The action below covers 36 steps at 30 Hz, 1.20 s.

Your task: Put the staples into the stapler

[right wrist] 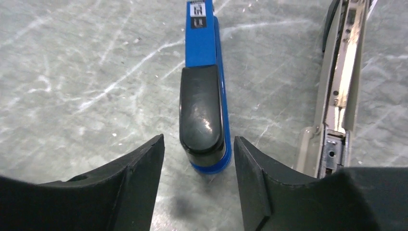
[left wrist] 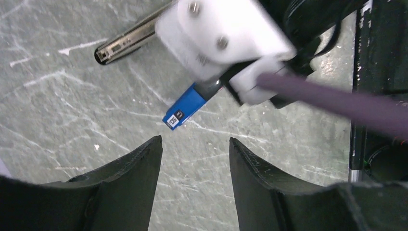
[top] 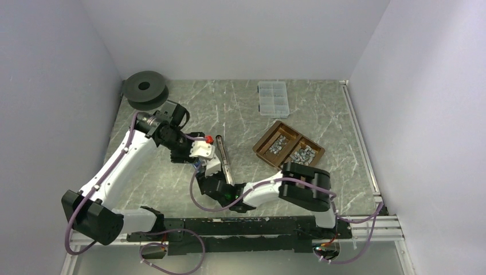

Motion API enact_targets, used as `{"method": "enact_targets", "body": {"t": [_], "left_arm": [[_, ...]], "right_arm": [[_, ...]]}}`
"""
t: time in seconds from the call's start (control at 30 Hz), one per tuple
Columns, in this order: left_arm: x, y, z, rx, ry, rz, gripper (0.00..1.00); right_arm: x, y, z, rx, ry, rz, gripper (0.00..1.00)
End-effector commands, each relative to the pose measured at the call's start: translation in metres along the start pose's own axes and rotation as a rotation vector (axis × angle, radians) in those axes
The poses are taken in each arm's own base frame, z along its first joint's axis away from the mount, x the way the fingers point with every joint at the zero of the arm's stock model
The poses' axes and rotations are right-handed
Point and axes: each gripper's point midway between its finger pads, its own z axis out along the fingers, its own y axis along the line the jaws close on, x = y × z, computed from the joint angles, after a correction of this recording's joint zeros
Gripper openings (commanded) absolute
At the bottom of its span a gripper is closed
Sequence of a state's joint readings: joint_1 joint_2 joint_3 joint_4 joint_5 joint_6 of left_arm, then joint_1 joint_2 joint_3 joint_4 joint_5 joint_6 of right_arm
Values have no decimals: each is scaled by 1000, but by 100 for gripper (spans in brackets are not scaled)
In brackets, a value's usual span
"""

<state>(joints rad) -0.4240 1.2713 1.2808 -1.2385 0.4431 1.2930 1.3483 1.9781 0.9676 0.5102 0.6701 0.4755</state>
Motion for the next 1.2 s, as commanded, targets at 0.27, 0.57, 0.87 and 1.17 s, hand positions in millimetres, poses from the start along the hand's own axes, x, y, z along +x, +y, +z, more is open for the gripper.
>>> {"method": "enact_targets", "body": {"t": [0.27,0.57,0.87,1.17], "left_arm": [[35,21,-5,-86,63,-106,59],[26,49,16,-78,-43,17,74],[31,94,48,-70,-69,161,88],[42,117,85,-7,-83,195,92]], "right_arm": [[-81,2,-68,-73,-63,122,72],[-25,-54,-100,147,100,136,82],[14,-65,-96,218,169,111,80],[30,-71,-92,237,185,88,66]]}}
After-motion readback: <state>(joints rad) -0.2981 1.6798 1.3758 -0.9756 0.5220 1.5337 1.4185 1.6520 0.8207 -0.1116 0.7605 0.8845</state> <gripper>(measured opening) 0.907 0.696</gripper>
